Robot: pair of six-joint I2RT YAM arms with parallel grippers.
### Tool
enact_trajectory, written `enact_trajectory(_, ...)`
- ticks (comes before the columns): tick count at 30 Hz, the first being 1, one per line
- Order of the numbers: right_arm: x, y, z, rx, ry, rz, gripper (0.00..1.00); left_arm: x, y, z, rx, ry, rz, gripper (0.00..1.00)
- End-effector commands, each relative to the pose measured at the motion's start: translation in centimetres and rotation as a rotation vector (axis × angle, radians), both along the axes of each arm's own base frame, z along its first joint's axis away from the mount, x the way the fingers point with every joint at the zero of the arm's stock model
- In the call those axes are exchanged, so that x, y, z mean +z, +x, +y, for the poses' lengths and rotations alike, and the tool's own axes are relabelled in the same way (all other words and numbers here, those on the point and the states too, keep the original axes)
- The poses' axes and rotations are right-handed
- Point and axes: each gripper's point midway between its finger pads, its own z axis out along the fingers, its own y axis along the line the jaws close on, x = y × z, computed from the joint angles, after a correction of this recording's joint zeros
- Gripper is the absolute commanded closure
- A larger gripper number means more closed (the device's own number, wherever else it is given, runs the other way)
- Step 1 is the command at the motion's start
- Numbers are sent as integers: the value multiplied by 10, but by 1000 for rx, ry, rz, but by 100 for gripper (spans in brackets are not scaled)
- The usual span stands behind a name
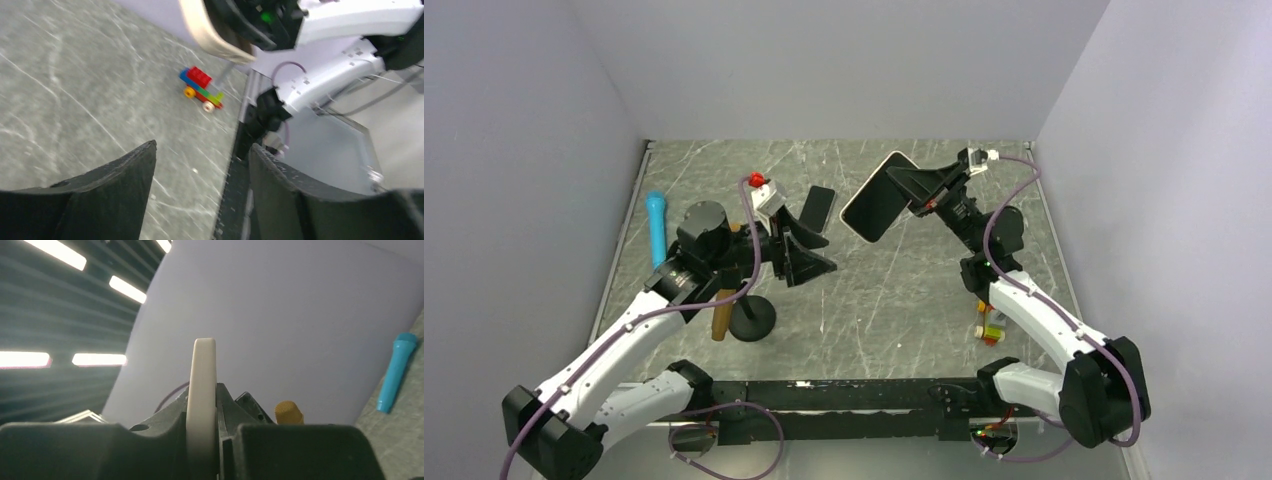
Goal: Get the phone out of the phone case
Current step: Remove the phone case from the phone.
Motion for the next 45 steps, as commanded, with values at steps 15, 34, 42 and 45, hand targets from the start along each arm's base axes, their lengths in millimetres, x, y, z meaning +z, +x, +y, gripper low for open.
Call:
enact_trajectory(15, 19, -29, 24, 103, -308, -274, 100, 63, -53, 5, -165, -131, 187, 24)
enact_trajectory(34, 36, -46, 42, 108, -306, -314, 100, 56, -41, -4, -127, -175, 284, 40)
enact_trajectory(42, 41, -48, 43, 110, -291, -329, 100, 56, -45, -4, -126, -194, 301, 36)
enact_trajectory(45, 43, -49, 47, 122, -271, -336, 100, 50, -43, -8, -121, -187, 329, 37)
